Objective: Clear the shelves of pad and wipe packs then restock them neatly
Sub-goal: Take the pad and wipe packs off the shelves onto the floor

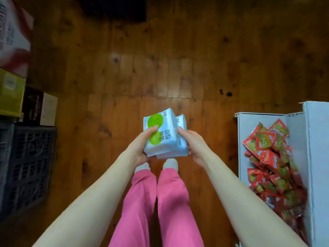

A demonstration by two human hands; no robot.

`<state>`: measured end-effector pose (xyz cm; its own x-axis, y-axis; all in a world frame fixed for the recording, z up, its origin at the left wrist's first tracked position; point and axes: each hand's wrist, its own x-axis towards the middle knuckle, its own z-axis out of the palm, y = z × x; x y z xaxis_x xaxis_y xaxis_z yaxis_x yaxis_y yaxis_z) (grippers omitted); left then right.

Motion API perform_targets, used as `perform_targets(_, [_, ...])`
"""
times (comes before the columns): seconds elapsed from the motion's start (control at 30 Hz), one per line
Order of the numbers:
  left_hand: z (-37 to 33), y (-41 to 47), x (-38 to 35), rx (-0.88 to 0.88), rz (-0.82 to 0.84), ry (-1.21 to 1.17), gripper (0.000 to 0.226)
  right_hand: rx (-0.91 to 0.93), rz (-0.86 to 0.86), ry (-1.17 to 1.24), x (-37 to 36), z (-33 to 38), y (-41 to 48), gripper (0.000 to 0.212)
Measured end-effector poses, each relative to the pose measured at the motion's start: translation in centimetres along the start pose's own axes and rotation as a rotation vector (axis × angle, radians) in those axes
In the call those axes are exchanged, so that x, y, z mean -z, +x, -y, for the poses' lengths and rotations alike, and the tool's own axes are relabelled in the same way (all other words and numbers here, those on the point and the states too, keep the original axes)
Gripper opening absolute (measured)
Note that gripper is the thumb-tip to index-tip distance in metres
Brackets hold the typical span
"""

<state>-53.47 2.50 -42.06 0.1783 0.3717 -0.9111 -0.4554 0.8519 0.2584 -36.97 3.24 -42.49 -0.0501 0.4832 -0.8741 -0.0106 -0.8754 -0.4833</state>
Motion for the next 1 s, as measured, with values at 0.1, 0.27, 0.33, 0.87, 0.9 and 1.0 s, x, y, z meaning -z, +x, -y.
perform_targets(0.1, [1.9, 8.2, 4.0, 0.067, -0.084, 0.014, 0.024, -0.061, -0.025, -0.031, -1.2, -3.7, 8.3, 0.038])
perform_targets(0.27, [3.8, 21.9, 9.8, 0.082, -0.142, -0.020, 0.022, -0.059, -0.024, -0.153, -2.9, -8.6, 22.6, 0.036])
perform_targets(0.33, [4.1, 26.6, 11.9, 0.079, -0.165, -0.032, 0.020, -0.062, -0.019, -0.170, -3.7, -10.1, 27.5, 0.033])
perform_targets(0.87, [2.1, 28.8, 11.1, 0.091, -0.410, 0.167, 0.042, -0.134, -0.180, -0.219, -4.6, -10.1, 28.5, 0.059])
perform_targets(0.9, [1.8, 27.0, 10.2, 0.080, -0.396, 0.185, 0.034, -0.127, -0.192, -0.203, -4.5, -9.1, 26.6, 0.058])
perform_targets(1.0, [0.1, 21.2, 6.9, 0.076, -0.349, 0.222, 0.011, -0.110, -0.220, -0.173, -4.3, -5.9, 20.7, 0.053])
